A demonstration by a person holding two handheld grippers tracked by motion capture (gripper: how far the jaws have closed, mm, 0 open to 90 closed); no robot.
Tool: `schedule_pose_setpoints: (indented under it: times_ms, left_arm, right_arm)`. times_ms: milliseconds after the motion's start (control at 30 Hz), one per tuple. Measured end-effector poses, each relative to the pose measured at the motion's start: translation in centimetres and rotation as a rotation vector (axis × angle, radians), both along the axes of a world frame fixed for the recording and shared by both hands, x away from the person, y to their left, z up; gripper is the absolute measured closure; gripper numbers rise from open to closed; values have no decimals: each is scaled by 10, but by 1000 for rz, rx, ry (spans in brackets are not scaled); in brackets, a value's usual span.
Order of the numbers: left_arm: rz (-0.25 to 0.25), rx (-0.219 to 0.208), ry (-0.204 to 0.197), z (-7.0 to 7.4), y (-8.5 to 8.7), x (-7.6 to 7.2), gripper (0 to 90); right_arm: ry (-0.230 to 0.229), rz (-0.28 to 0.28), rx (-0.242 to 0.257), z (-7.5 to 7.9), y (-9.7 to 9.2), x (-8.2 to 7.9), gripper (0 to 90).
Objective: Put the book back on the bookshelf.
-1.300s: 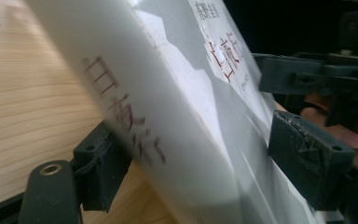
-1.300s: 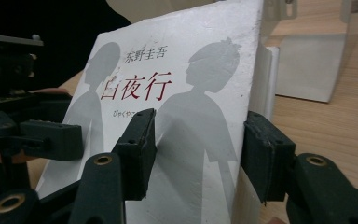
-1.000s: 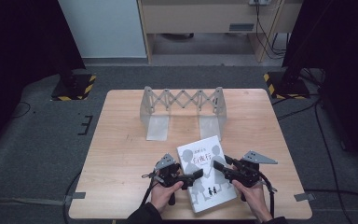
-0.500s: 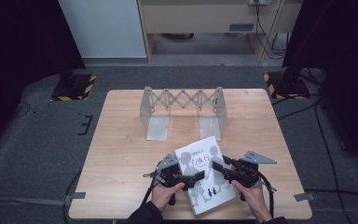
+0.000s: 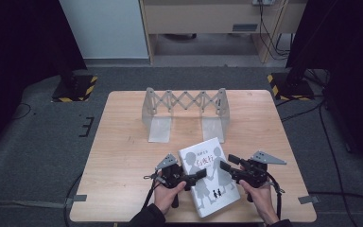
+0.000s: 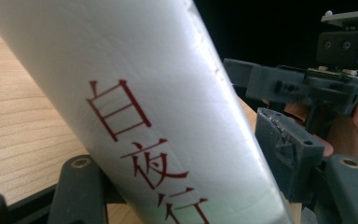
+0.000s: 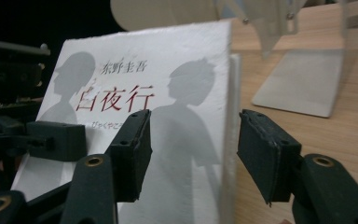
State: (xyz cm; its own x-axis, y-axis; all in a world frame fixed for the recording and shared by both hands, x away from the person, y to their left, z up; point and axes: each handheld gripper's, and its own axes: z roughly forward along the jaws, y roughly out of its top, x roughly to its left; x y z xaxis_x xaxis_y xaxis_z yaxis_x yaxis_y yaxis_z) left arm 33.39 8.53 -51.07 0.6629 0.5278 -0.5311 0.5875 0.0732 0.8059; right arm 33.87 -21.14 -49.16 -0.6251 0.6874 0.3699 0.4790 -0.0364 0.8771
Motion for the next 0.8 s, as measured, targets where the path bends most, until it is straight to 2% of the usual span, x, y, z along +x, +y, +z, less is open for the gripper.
schedule_pose_setpoints:
  times_ms: [100, 200, 267, 433, 500, 633, 800]
  left_arm:
    - [0, -7, 12, 1, 1, 1, 353]
    - [-2, 1, 7, 6, 1, 2, 366]
    - [-4, 12, -10, 11, 1, 3, 370]
    - [-6, 5, -10, 17, 4, 5, 403]
    - [-13, 10, -17, 21, 4, 7, 410]
    - [-18, 9, -34, 27, 5, 7, 435]
    - [-27, -5, -51, 37, 8, 5, 474]
  right_arm:
    - [13, -61, -16, -3, -11, 4, 366]
    - [37, -129, -98, -9, -21, 10, 332]
    - [54, -158, -124, -11, -25, 12, 311]
    - [55, -187, -148, -12, -32, 14, 307]
    - [62, -191, -150, -14, -33, 16, 303]
    - [76, -200, -190, -17, -35, 18, 293]
    - [93, -227, -216, -18, -39, 20, 288]
